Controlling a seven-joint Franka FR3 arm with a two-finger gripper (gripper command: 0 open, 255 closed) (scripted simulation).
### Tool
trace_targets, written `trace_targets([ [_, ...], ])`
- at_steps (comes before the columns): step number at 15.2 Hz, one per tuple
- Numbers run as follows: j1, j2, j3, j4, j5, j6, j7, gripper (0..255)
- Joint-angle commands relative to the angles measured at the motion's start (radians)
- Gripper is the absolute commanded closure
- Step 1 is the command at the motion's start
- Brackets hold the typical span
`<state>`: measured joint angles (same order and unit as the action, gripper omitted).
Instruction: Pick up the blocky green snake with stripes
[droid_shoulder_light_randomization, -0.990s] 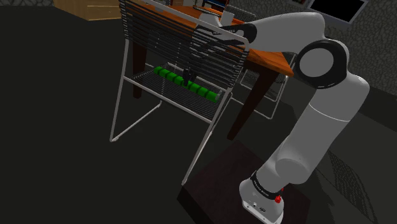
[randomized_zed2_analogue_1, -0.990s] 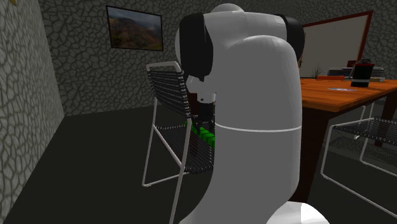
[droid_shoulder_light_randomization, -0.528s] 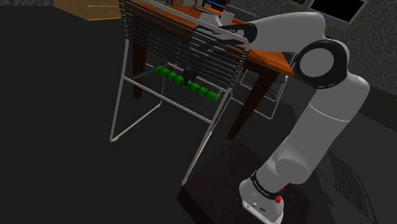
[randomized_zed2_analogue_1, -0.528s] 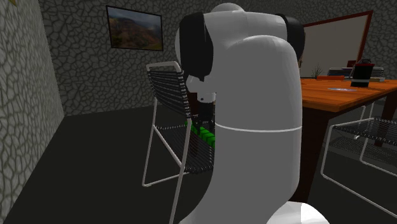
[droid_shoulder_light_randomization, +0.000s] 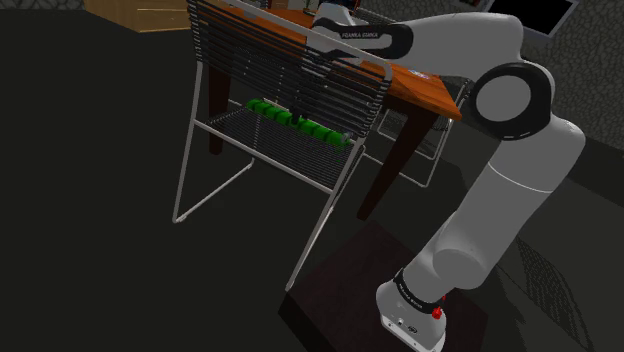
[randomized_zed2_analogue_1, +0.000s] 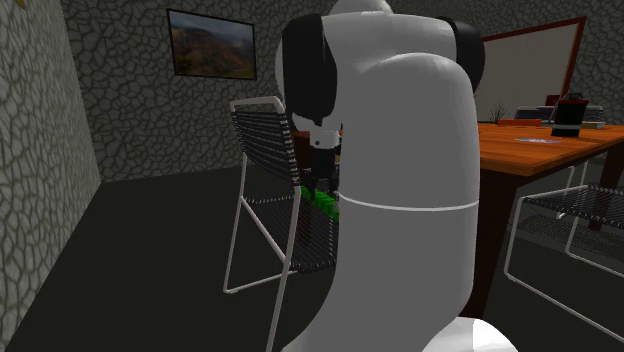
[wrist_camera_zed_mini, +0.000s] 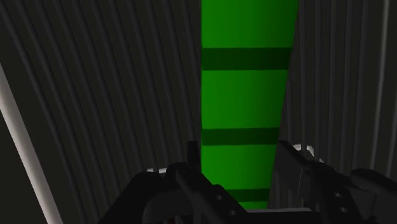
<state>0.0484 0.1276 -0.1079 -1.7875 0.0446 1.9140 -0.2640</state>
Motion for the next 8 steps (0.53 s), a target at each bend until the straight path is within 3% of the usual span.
trace_targets([
  [1, -0.001, -0.006, -0.001, 0.020, -0.001, -0.025, 0.000, 255],
  [8, -0.001, -0.012, -0.001, 0.081, -0.003, -0.092, 0.003, 255],
])
